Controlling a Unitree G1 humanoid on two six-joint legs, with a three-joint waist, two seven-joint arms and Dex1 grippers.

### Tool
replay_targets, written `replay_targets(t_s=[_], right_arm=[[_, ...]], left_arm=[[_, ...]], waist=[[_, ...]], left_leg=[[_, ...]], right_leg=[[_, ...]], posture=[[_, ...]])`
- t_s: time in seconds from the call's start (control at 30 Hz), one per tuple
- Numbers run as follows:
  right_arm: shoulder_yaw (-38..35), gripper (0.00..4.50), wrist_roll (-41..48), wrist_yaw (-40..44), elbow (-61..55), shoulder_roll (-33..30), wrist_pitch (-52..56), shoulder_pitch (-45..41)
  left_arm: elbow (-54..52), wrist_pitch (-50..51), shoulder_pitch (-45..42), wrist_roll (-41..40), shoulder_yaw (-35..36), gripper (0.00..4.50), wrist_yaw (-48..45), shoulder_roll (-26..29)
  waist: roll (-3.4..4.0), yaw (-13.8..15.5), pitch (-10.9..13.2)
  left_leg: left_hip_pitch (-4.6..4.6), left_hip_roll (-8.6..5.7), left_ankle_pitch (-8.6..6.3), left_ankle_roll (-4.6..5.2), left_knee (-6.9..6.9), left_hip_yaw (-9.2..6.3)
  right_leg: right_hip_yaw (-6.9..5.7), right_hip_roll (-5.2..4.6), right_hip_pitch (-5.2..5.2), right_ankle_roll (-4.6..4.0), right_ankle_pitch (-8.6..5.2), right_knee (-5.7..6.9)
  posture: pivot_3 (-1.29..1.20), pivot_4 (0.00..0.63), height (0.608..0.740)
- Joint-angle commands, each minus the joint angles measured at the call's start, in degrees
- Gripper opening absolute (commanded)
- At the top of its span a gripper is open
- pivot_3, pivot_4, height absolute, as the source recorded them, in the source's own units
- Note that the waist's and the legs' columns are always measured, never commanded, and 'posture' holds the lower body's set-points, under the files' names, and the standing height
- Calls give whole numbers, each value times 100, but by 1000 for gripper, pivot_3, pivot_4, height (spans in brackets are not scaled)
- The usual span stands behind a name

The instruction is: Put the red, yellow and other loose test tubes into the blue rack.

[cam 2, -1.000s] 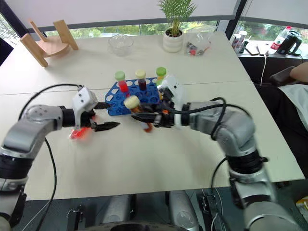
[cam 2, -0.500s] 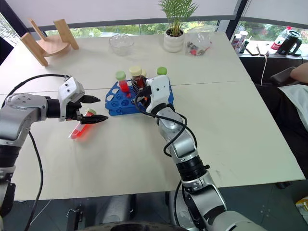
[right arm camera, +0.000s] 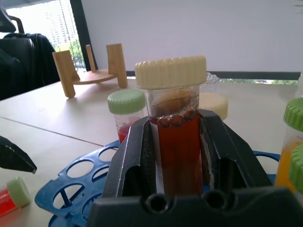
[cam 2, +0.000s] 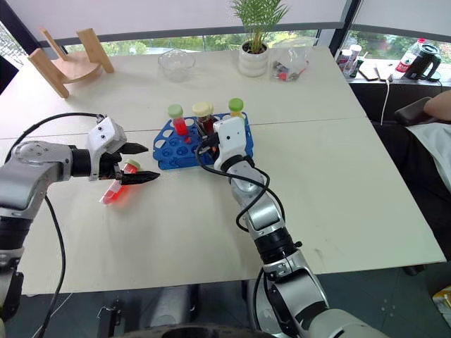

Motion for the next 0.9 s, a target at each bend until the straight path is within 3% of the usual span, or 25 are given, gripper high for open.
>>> replay_targets(t_s=[0.03,0.2,0.27,0.3,0.43,0.47,0.6,0.73,0.9], right_arm=[[-2,860,-16,87,37,147,-254,-49],[-79,860,-25,132,129,143,-333,-49],[-47,1905,-44,183,17,146,-327,1],[-31,2161,-31,221,-51,156,-309,28],[88,4293,95,538,-450,137,-168,216],[110,4468,133,645,-598,102,-93,261],[266,4468,416,1339,-1842,-333,543,560],[67,4468,1269,2181,-3468,-1228,1793,690],[-546,4468,2662,2973,-4106,-2149,3140,644]], left_arm=[[-196,1,5,-28,163,4500,57,-8],[-208,2,25,-25,166,4500,86,-16],[-200,-5,34,-18,182,4500,80,-4],[-202,-3,36,-20,191,4500,77,2],[-182,19,11,-64,295,4500,84,36],[-167,45,0,-53,336,4500,136,47],[-248,414,-101,50,534,4500,396,304],[137,1580,-872,-109,553,4500,351,815],[387,2180,-1581,277,-509,4500,-442,1690]], waist=[[0,0,0],[0,-6,0],[0,-3,0],[0,-3,0],[0,-1,0],[0,-1,0],[0,1,0],[-2,24,2],[-2,-5,2]], left_leg=[[0,0,0,0,0,0],[1,0,0,0,-1,0],[1,0,0,0,-1,0],[1,0,0,0,-1,0],[0,0,0,0,-1,-1],[0,0,0,0,-1,0],[0,0,0,0,0,-2],[-3,0,0,1,2,-8],[9,-2,-2,4,1,-5]], right_leg=[[0,0,0,0,0,0],[0,1,0,0,0,0],[0,1,0,0,0,1],[0,1,0,0,0,1],[0,1,0,0,0,0],[0,1,0,0,0,1],[0,0,0,0,0,1],[-5,1,1,0,0,0],[-5,1,13,1,-1,-2]], posture=[[0,150,740],[0,150,740],[0,150,740],[0,150,740],[0,150,740],[0,150,740],[0,150,740],[0,150,740],[0,150,740]])
